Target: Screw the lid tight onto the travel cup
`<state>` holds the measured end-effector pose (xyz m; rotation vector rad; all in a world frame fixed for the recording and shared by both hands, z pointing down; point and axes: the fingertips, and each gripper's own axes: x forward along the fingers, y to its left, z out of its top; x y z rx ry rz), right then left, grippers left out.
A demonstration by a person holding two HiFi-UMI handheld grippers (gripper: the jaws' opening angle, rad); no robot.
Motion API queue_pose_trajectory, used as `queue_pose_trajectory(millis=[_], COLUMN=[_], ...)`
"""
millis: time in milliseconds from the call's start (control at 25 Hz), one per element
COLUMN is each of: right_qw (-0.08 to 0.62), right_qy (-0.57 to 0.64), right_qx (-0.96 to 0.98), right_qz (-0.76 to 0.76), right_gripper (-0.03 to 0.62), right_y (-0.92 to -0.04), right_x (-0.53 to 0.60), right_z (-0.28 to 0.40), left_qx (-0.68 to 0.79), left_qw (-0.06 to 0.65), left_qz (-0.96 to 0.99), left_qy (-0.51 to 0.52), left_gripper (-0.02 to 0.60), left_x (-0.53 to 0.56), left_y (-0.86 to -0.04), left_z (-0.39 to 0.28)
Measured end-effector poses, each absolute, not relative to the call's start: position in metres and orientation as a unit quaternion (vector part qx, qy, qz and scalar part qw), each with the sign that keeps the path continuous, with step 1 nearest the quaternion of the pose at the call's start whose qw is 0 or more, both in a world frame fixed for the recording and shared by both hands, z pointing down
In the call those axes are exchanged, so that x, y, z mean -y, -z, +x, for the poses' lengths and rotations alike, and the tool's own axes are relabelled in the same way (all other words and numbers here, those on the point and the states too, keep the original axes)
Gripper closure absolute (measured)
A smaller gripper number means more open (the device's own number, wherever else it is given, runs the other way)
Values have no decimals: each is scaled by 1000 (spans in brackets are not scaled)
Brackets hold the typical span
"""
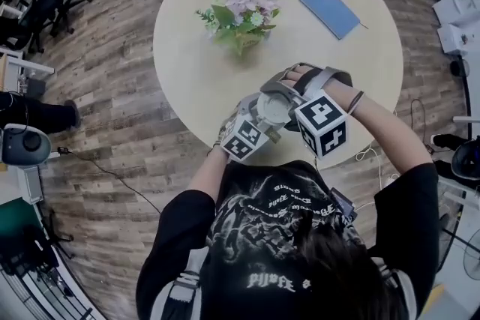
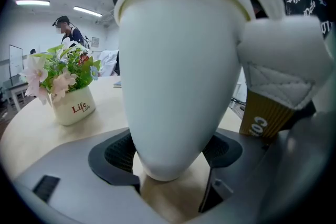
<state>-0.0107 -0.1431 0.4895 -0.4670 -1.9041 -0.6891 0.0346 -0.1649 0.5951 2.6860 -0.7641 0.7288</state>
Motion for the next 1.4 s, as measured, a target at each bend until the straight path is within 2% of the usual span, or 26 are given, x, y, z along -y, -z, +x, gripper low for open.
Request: queue_pose_trajectory(millis=[480,920,1120,1400], right_qw=[453,338,353,451], right_qy=[182,34,48,222], right_qx=[872,927,925,862], right_qz=[-41,161,132,-69], right_gripper=[140,174,166,131], right_y=[-484,-479,-480,-469], right_x=[148,157,157,151], right_z=[-17,-14,-14,-7], left_qx=[275,292,269,222], left_qw=[121,108,109,94], left_qz=[920,923,931,940], left_qy=[-252,-225,-221,-241], left_gripper=[184,184,184,184], left_x=[165,165,165,162], left_y=[-597,-596,-596,-594], left_z=[34,34,34,35])
